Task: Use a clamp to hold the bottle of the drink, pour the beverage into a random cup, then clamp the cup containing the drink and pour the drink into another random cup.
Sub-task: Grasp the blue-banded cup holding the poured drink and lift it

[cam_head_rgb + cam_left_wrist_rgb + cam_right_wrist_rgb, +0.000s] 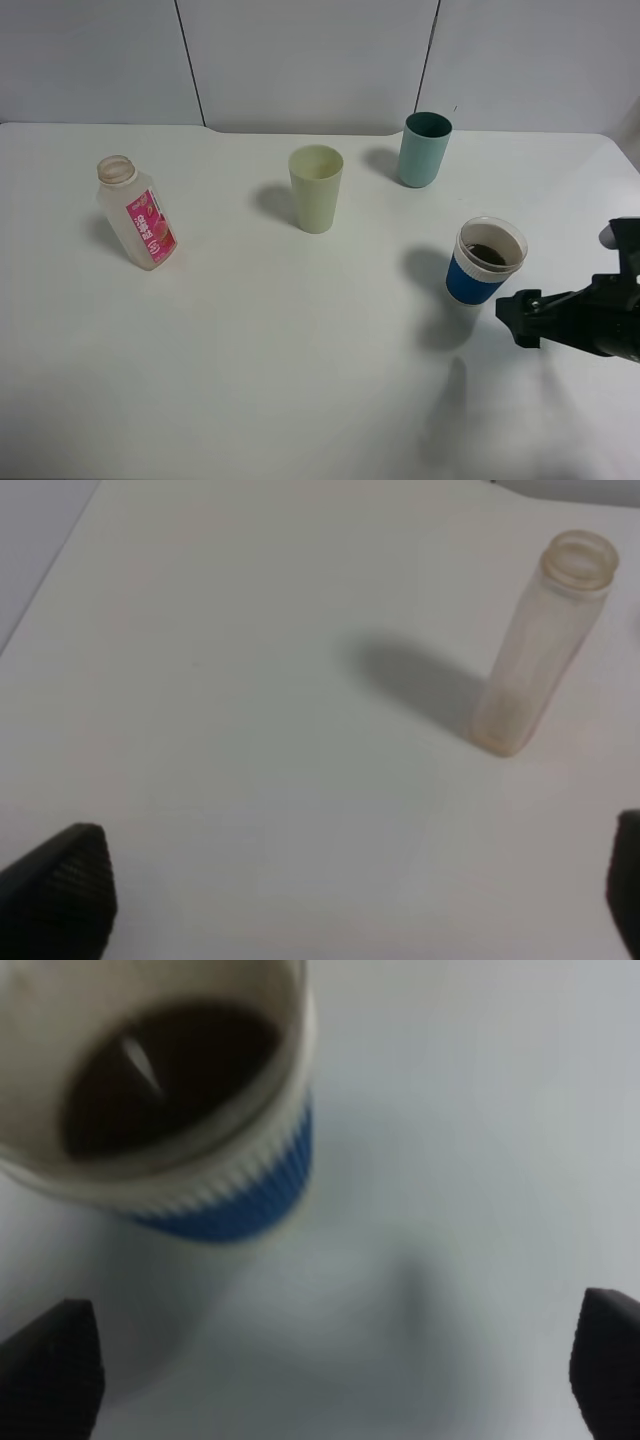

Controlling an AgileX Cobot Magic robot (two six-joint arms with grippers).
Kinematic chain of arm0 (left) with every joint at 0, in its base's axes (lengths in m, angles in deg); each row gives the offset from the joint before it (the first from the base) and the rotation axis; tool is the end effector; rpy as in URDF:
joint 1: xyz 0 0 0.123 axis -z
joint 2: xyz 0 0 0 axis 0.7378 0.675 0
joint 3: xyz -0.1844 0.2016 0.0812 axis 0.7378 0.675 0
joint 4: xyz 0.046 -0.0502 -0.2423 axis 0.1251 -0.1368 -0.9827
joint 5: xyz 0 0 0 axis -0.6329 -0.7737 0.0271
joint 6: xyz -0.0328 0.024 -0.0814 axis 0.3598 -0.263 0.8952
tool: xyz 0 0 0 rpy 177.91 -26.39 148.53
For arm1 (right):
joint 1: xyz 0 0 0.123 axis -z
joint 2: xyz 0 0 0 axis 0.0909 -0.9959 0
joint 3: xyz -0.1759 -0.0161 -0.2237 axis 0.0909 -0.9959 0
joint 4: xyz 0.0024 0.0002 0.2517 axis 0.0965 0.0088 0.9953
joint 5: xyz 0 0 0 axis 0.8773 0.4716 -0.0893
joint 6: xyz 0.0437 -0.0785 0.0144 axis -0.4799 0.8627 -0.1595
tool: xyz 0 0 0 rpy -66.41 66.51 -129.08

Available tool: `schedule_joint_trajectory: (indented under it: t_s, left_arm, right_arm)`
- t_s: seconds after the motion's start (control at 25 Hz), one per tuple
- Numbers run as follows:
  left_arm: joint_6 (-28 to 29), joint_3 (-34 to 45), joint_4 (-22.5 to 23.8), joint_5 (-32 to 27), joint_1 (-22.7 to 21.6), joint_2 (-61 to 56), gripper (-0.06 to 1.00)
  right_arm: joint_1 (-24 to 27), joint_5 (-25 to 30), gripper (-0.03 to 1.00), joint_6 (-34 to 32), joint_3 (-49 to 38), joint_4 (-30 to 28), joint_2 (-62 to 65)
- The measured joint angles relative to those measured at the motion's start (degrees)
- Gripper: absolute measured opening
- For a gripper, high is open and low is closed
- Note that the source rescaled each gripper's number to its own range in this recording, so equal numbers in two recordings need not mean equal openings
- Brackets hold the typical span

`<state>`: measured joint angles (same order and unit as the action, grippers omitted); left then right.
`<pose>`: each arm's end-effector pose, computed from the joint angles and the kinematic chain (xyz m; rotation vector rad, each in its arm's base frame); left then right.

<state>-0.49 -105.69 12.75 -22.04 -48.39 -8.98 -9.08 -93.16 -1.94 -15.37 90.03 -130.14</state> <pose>-0.0077 0.0059 0.2871 -0.1424 1.9768 0.0179 0.1421 0.0270 0.1265 -0.0917 2.3960 0.0619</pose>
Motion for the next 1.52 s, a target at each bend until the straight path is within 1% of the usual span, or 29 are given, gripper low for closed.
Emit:
schedule_joint_trajectory:
  t_s: [0.08, 0.12, 0.24, 0.4, 0.52, 0.64, 0.76, 0.96, 1.12, 1.32, 1.52]
  left_arm:
    - [0.0, 0.0, 0.0, 0.0, 0.0, 0.0, 1.00]
    - [0.0, 0.0, 0.0, 0.0, 0.0, 0.0, 1.00]
    - [0.0, 0.0, 0.0, 0.0, 0.0, 0.0, 1.00]
    - [0.0, 0.0, 0.0, 0.0, 0.0, 0.0, 1.00]
    - [0.0, 0.0, 0.0, 0.0, 0.0, 0.0, 1.00]
    - [0.0, 0.0, 0.0, 0.0, 0.0, 0.0, 1.00]
    - [0.0, 0.0, 0.0, 0.0, 0.0, 0.0, 1.00]
    - [0.0, 0.0, 0.0, 0.0, 0.0, 0.0, 1.00]
    - [0.0, 0.0, 0.0, 0.0, 0.0, 0.0, 1.00]
    - [0.0, 0.0, 0.0, 0.0, 0.0, 0.0, 1.00]
    - [0.0, 0.0, 0.0, 0.0, 0.0, 0.0, 1.00]
  right_arm:
    - [0.0, -3.0, 0.77, 0.0, 0.0, -0.5, -4.1]
    - [0.0, -4.7, 0.77, -0.9, 0.0, -1.7, -6.1]
    - [0.0, -10.3, 0.77, -5.5, 0.1, -7.4, -10.9]
    - [0.0, -21.2, 0.77, -10.8, 0.1, -16.6, -16.6]
    - [0.0, -29.0, 0.77, -11.7, 0.1, -21.5, -21.2]
    - [0.0, -36.1, 0.77, -12.0, 0.1, -23.0, -26.7]
    - [0.0, -43.4, 0.77, -12.0, 0.1, -23.0, -32.3]
    - [0.0, -52.8, 0.77, -11.1, 0.1, -24.5, -39.6]
    - [0.0, -54.6, 0.77, -9.5, 0.1, -24.8, -43.3]
    - [0.0, -54.8, 0.68, -8.4, 0.1, -24.9, -43.9]
    - [0.0, -54.8, 0.66, -7.2, 0.1, -25.3, -43.9]
